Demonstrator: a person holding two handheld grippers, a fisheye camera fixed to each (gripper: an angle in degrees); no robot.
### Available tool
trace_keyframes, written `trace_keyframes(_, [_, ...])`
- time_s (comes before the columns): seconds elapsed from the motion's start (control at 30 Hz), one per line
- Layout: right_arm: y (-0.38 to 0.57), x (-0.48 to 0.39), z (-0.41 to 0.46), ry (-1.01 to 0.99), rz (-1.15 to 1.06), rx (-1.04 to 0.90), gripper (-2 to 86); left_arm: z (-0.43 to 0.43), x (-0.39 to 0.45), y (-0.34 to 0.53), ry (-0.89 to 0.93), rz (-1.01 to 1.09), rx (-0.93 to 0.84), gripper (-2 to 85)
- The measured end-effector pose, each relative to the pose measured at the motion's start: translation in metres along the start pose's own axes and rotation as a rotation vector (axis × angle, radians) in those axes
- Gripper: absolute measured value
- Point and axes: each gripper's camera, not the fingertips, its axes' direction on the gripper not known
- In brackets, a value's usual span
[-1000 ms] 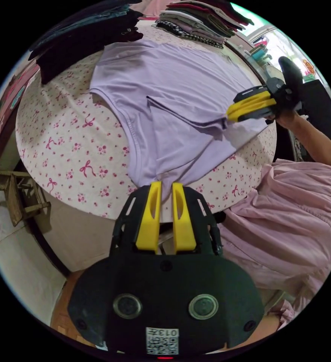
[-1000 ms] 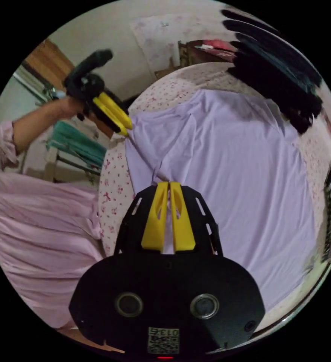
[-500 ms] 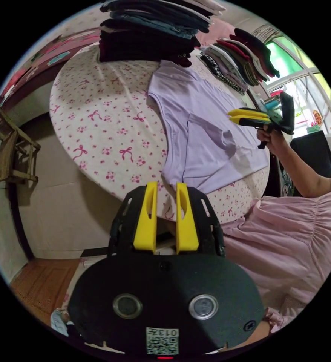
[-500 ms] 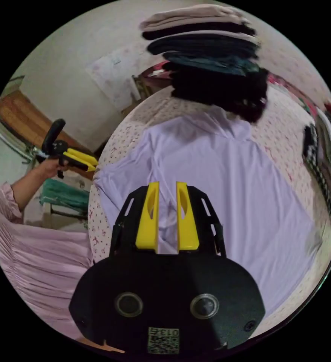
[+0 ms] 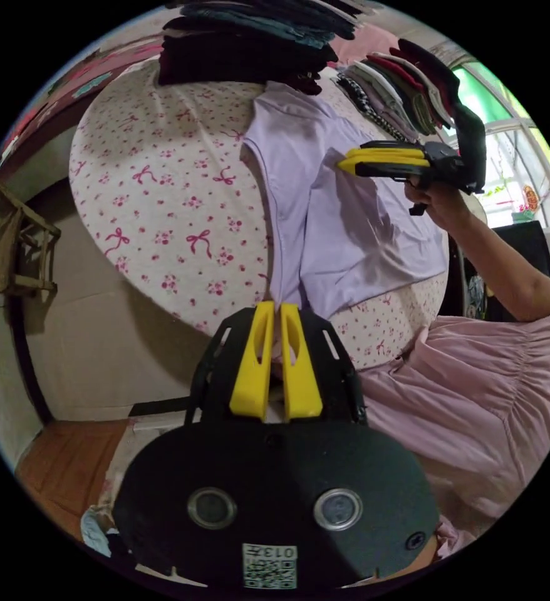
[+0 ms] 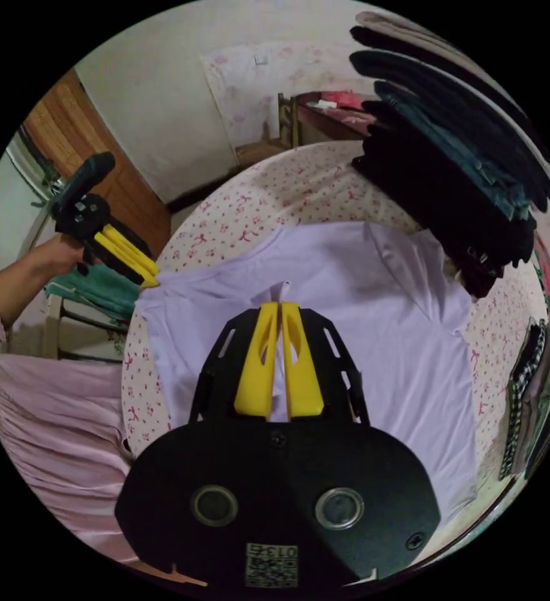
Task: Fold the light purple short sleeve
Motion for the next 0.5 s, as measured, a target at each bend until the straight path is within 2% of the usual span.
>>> trace_keyframes(0.1, [0.012, 0.017, -0.001, 0.018, 0.097, 0.046, 2.0, 0.004, -0.021, 0.013, 0.079, -0.067, 0.018, 1.1])
trace_keyframes(0.23, [0.026, 0.04, 0.011, 0.009, 0.21, -0.015, 4.3, 0.002, -0.042, 0.026, 0.136, -0.131, 0.03, 1.6])
trace_keyframes(0.33, [0.058, 0.056, -0.029, -0.025, 0.298, 0.113, 6.2, -0.015, -0.042, 0.041, 0.057, -0.144, 0.059, 3.3])
trace_keyframes(0.5, [0.139, 0.067, -0.087, 0.041, 0.378, 0.201, 6.4, -0.032, -0.011, 0.045, 0.099, -0.049, 0.163, 8.2])
